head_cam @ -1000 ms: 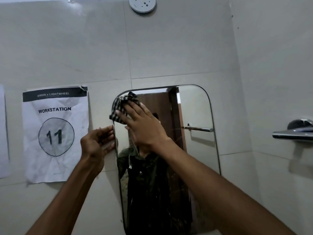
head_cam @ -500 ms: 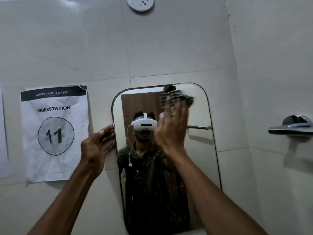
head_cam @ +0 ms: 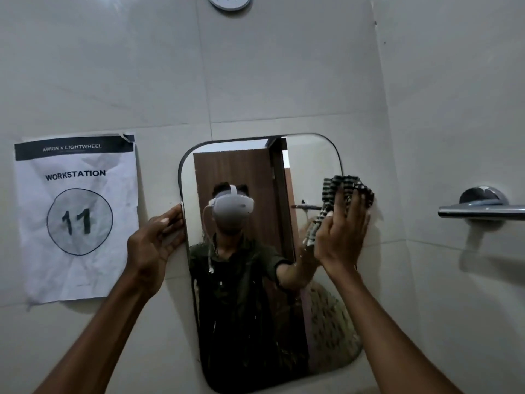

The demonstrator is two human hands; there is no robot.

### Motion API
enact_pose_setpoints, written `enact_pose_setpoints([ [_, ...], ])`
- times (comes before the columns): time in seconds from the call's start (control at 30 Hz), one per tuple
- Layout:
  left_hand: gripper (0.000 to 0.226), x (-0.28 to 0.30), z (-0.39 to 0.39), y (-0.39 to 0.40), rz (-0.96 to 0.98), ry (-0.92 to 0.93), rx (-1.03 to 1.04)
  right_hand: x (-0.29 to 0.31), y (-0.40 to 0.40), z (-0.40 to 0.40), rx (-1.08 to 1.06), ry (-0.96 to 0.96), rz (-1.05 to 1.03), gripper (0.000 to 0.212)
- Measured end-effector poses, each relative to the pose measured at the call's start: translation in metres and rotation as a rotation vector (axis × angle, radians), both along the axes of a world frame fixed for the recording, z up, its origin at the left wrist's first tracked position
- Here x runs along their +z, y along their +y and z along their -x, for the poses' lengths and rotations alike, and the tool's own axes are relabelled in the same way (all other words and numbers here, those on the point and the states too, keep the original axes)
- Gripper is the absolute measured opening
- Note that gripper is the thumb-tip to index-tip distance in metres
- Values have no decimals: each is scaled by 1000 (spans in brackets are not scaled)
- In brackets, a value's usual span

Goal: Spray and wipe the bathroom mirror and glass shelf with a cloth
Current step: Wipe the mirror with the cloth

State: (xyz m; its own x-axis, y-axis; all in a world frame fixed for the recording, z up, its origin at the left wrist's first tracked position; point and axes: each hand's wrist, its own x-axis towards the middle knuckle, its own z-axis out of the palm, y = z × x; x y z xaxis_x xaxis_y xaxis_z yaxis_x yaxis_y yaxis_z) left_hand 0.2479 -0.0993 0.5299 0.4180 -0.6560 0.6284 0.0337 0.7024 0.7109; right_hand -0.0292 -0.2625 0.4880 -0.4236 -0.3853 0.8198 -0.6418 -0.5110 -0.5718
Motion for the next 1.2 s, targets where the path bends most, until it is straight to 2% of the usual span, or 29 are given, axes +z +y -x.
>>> enact_pose_setpoints([
  [0.07, 44, 0, 1, 1, 3, 10, -18, 8, 18, -37, 10, -114, -24, 73],
  [0.13, 44, 1, 2, 2, -5, 20, -33, 7, 40, -83, 63, -80, 15, 71],
  [0.2, 44, 2, 3, 2, -2, 18, -33, -3, 62, -129, 142, 130, 121, 72],
  [0.33, 40, -1, 3, 0, 15, 17, -6, -37, 89, -181, 290, 714, 328, 75],
  [0.4, 41, -3, 1, -1, 18, -18, 21, -45, 82, -172, 270, 858, 362, 73],
  [0.47, 42, -5, 0, -1, 11, -32, 25, -48, 67, -146, 231, 898, 397, 73],
  [0.57, 43, -6, -2, -1, -10, -29, 5, -54, 42, -92, 163, 770, 370, 70],
  [0.7, 44, -8, -6, -1, -9, -54, -7, -71, 0, 2, 78, 202, 101, 58],
  [0.77, 45, -8, -7, -2, -5, -56, -5, -73, -12, 25, 22, 39, -7, 57],
  [0.83, 46, -8, -5, -3, -4, -61, 5, -67, -10, 11, 2, -46, -33, 58],
  [0.93, 47, -8, -3, -2, 2, -61, 4, -57, 15, -49, -19, -108, -14, 60],
  [1.0, 48, -9, -1, -3, 8, -69, 16, -59, 39, -97, 26, -26, 60, 65],
  [1.07, 51, -12, 1, -5, 11, -78, 39, -68, 63, -138, 137, 159, 174, 68],
  [1.2, 50, -13, 4, -4, 25, -68, 42, -87, 80, -166, 353, 831, 371, 72],
])
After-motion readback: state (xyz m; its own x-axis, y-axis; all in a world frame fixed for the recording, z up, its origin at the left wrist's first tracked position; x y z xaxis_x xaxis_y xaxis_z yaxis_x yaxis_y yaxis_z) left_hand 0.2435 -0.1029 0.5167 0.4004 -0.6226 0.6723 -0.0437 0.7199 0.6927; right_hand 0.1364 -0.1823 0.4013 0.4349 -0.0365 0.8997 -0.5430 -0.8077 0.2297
